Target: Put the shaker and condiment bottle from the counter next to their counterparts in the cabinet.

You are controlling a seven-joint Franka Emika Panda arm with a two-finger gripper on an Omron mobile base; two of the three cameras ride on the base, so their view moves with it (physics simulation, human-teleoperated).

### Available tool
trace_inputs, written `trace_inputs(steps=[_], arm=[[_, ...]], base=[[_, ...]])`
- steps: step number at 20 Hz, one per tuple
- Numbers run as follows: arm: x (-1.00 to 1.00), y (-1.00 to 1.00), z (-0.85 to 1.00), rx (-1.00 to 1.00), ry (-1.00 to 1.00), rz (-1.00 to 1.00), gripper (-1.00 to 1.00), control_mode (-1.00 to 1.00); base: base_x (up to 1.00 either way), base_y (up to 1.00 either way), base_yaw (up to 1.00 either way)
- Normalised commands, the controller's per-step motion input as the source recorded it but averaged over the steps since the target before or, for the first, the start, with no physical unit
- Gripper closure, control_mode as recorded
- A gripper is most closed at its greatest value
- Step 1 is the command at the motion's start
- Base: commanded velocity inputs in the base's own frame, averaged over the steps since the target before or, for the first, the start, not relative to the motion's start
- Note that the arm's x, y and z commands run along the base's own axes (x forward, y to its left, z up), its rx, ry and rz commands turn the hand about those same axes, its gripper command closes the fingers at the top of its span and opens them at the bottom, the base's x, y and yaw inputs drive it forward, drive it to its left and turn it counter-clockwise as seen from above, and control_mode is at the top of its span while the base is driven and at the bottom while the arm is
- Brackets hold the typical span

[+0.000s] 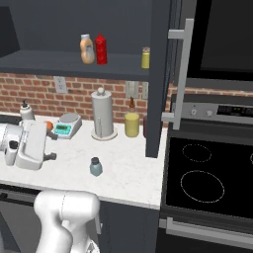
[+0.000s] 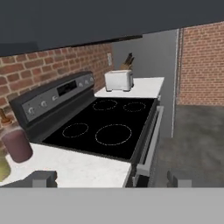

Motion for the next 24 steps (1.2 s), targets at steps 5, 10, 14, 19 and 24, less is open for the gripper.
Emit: trace_inputs(steps=[5,10,14,19,24], arm=[[0.00,-0.28,-0.70,0.00,0.00,-0.06,-1.00,-1.00],[0.00,-0.30,-0.76,0.00,0.00,-0.01,-1.00,-1.00],[0.19,-0.24,-0.97,-0.01,0.01,0.00,-1.00,-1.00],[0.38,-0.12,-0.75,-0.03,0.00,0.00,-1.00,-1.00],[0.39,0.04,-0.09,0.00,-0.04,0.02,-1.00,-1.00]], base=[[0.00,0.00,0.00],[0.00,0.00,0.00],[0.00,0.00,0.00],[0.00,0.00,0.00],[0.00,0.00,0.00]])
